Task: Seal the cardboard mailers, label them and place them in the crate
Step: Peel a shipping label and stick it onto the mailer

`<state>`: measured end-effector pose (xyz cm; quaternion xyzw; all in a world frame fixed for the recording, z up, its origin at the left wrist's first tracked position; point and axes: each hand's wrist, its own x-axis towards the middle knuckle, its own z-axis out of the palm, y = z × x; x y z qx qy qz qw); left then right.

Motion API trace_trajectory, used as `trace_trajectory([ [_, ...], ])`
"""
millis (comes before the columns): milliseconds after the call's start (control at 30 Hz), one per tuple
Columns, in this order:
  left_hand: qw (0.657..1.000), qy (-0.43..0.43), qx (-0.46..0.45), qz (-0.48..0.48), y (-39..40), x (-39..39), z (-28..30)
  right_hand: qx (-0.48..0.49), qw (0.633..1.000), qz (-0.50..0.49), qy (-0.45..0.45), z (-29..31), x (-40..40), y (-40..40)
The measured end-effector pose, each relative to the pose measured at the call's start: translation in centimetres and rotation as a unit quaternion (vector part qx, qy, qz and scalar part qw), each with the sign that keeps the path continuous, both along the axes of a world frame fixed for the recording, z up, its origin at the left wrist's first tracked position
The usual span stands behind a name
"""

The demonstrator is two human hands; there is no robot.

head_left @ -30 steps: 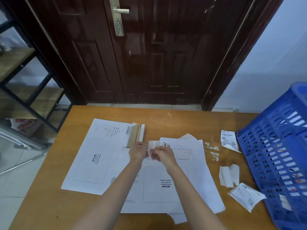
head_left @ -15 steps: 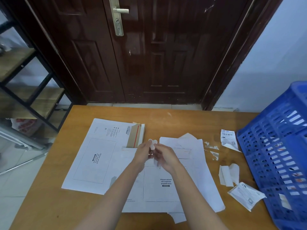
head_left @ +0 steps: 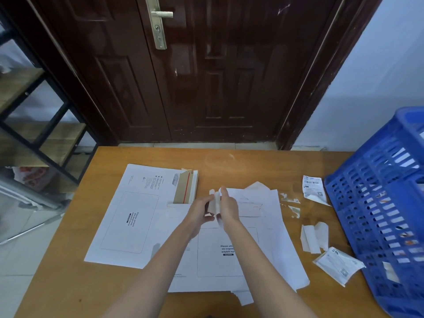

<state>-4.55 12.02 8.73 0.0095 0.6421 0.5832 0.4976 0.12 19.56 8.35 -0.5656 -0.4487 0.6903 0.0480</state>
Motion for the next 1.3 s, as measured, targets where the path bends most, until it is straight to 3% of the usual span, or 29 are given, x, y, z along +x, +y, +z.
trace_trajectory([
  [133, 0.999, 0.031, -0.026, 0.019, 0.5, 0.2, 0.2, 0.197, 0.976, 0.069, -0.062, -0.9, -0.1, -0.7],
  [300, 0.953, 0.272, -0.125, 0.057, 1.8, 0.7, 0.0, 0.292, 0.948, 0.081, -0.095, -0.5, 0.1, -1.7],
  [367, 0.94, 0.314, -0.122, 0.054, 1.9, 0.5, -0.2, 0.306, 0.942, 0.078, -0.112, -0.2, 0.2, -1.6],
  [767, 0.932, 0.317, -0.155, 0.083, 0.6, -0.8, -1.5, 0.19, 0.98, -0.007, -0.054, -0.8, -0.3, -1.6],
  [1300, 0.933, 0.266, -0.215, 0.113, -2.3, -2.6, -3.1, 0.182, 0.98, -0.054, -0.058, -1.8, 1.8, 0.9],
])
